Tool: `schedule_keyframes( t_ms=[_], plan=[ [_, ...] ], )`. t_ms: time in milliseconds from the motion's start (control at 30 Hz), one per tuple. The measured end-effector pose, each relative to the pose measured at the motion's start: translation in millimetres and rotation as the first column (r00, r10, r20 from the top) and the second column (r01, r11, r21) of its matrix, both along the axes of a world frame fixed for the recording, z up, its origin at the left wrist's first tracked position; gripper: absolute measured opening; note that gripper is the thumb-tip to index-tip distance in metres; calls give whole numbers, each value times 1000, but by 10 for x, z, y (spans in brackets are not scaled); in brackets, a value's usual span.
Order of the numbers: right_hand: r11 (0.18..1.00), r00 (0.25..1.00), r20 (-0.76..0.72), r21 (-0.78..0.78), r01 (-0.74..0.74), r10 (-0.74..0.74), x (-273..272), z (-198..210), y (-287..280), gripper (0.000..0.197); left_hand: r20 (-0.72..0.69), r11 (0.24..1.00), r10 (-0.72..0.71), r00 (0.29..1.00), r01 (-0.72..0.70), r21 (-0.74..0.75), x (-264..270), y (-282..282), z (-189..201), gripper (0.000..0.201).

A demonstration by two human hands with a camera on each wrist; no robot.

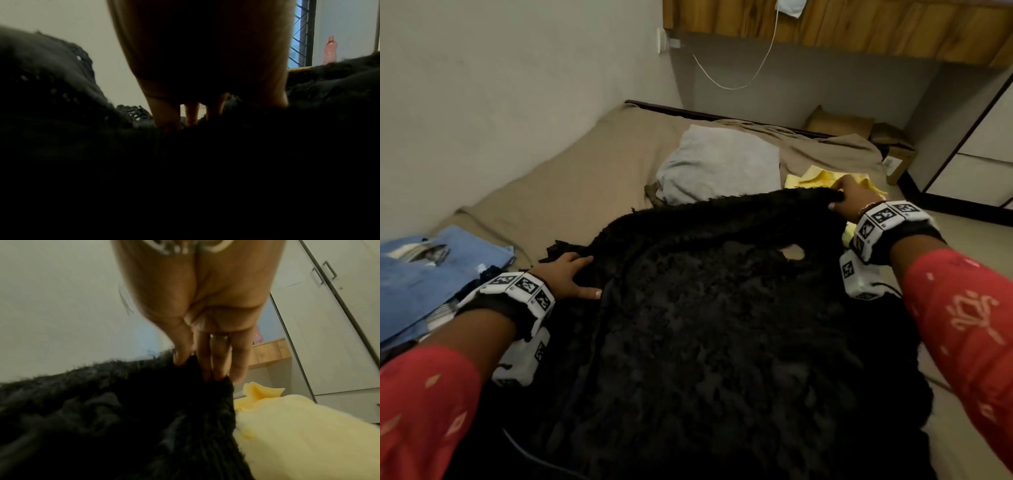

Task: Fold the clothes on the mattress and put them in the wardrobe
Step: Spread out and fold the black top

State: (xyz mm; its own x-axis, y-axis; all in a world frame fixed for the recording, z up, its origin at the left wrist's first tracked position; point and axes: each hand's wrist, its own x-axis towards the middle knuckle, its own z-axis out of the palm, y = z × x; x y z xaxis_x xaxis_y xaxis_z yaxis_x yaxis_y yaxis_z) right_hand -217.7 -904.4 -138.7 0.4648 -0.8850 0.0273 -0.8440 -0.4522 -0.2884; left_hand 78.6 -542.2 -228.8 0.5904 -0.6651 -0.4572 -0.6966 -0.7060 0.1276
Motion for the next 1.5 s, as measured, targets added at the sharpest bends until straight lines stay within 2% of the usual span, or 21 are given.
schedule_keyframes(
  t_ms=[67,100,200,267,333,367,467,500,533,600,667,733,800,900,1000,1067,1167,1300,1367,1433,1500],
  plan=[
    [994,995,-94,102,-27,36,-213,-23,88,45,-17,997,24,1000,-26,-67,-38,25,48,83],
    [986,994,-98,166,-23,40,-402,-24,184,41,-41,991,43,998,-48,-125,-81,57,89,78],
    [905,995,94,425,0,-44,-1116,-30,555,20,-91,939,144,985,-165,-301,-132,298,138,58],
    [872,979,158,488,38,-131,-1656,-89,909,17,-92,940,143,985,-165,-300,-149,483,120,51],
    [838,966,145,536,104,-213,-2116,-203,1337,12,-122,960,120,985,-146,-239,-231,635,109,56],
    [797,965,111,589,129,-239,-2262,-274,1547,19,-147,963,117,982,-148,-226,-288,690,115,61],
    [606,954,45,781,151,-296,-2456,-435,2249,43,-186,956,107,977,-153,-249,-529,802,169,70],
    [587,955,39,796,149,-294,-2492,-515,2438,45,-192,961,96,977,-141,-238,-628,852,191,73],
    [602,961,31,785,148,-276,-2478,-587,2564,47,-184,971,84,979,-122,-206,-706,895,208,77],
    [699,972,-3,695,170,-233,-2500,-721,2717,52,-178,992,24,984,-46,-120,-894,1030,251,85],
    [754,964,2,624,206,-265,-2579,-773,2766,44,-182,1000,-23,983,23,0,-1032,1225,286,95],
    [755,924,3,577,310,-382,-2708,-769,2796,29,-80,984,-73,994,85,155,-1068,1480,280,101],
    [731,894,18,583,355,-448,-2839,-737,2905,29,71,969,-98,993,79,236,-1033,1772,267,103],
    [671,879,36,661,336,-475,-2937,-628,3174,45,135,975,-68,989,37,218,-1059,2038,332,100],
    [668,929,-18,691,278,-368,-2962,-607,3479,39,157,978,-203,967,193,75,-1359,2053,473,79],
    [710,955,-98,648,275,-281,-2963,-657,3576,36,49,953,-302,952,301,36,-1561,1992,525,71],
    [745,944,-157,582,325,-290,-3029,-587,3678,39,-112,956,-247,963,261,135,-1699,2092,535,67],
    [745,933,-301,573,342,-196,-3164,-533,3779,54,-72,957,-184,980,196,213,-1547,2395,505,60],
    [749,935,-336,590,303,-114,-3161,-514,3764,49,-77,953,-169,983,183,240,-1501,2398,541,50],
    [721,965,-212,644,258,-156,-3141,-469,3634,33,-61,957,-171,983,180,228,-1573,2246,640,40],
    [676,948,3,702,224,-317,-3130,-381,3409,33,-12,969,-209,978,209,128,-1698,1976,726,35]
  ],
)
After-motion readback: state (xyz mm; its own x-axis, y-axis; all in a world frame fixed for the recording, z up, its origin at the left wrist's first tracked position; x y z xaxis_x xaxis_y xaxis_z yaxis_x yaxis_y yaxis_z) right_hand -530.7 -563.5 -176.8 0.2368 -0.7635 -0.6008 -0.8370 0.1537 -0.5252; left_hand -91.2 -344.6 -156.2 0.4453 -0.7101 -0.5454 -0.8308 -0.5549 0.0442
